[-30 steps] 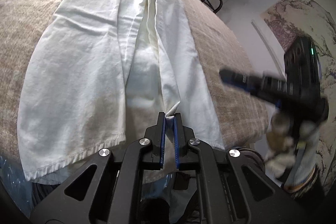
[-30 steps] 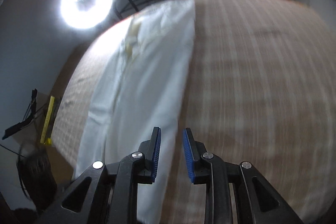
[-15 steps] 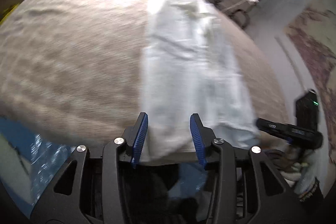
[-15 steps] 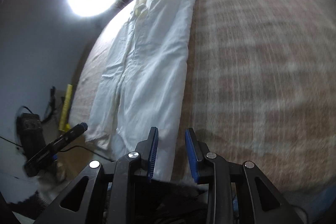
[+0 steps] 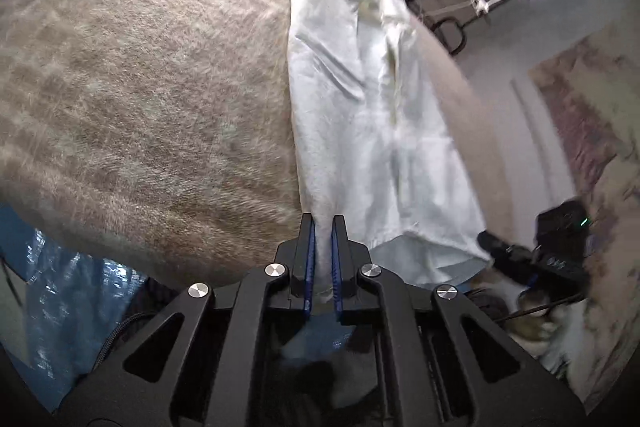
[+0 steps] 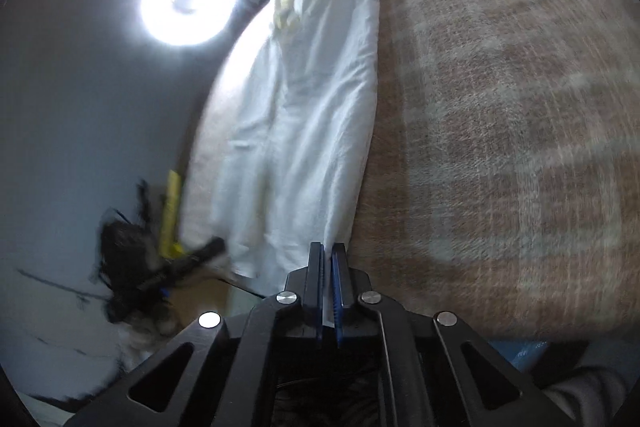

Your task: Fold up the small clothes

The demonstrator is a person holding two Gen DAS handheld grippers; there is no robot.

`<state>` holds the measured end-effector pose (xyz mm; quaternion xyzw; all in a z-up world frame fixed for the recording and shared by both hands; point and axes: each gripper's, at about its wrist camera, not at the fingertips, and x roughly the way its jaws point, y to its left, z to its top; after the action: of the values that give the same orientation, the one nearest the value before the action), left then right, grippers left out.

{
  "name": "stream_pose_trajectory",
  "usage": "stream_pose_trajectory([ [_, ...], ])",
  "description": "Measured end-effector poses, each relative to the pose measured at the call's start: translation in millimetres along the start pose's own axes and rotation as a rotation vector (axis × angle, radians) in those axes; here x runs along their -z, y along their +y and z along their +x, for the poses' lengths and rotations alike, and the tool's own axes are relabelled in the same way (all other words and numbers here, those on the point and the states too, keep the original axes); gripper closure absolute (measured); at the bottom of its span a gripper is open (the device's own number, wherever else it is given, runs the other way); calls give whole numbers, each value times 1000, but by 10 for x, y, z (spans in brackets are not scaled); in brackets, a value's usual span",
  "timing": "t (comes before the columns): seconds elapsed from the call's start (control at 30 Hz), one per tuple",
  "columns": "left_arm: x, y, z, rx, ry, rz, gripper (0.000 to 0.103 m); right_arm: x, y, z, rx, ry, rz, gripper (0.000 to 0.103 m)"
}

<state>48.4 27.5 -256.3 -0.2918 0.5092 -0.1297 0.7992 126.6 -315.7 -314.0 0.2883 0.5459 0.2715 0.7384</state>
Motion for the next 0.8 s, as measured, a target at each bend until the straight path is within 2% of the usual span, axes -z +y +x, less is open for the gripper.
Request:
stream_pose_trajectory([
  [0.07,24,-12,52,-41,8,48,98,8,-15,-49,-14,-19,13,103],
  [0.13,47,44,151,-65,36,55,98,21,5,14,88,-1,-30,103],
  [0.2,41,108,174,-50,38,36,98,45,-4,141,187,44,-36,99],
  [0.27,35,122,160,-39,34,34,98,72,19,160,202,45,-49,95],
  [0.3,36,125,159,-41,39,34,95,82,37,155,194,40,-56,92],
  [0.33,28,137,169,-44,48,30,87,95,49,145,178,38,-54,74],
  [0.37,29,158,175,-30,57,15,85,111,50,141,159,40,-45,61],
  [0.4,50,190,138,-23,56,2,85,133,51,148,150,44,-42,61],
  [0.43,53,192,142,-21,56,-2,85,164,57,169,147,49,-44,65],
  [0.47,61,190,141,-21,55,-2,85,190,66,205,158,55,-52,74],
  [0.57,90,166,134,-20,60,3,85,195,78,307,158,65,-44,84],
  [0.7,109,148,137,-13,79,14,85,188,44,398,124,87,-25,94],
  [0.8,97,129,157,-3,94,15,95,171,47,403,100,87,-24,99],
])
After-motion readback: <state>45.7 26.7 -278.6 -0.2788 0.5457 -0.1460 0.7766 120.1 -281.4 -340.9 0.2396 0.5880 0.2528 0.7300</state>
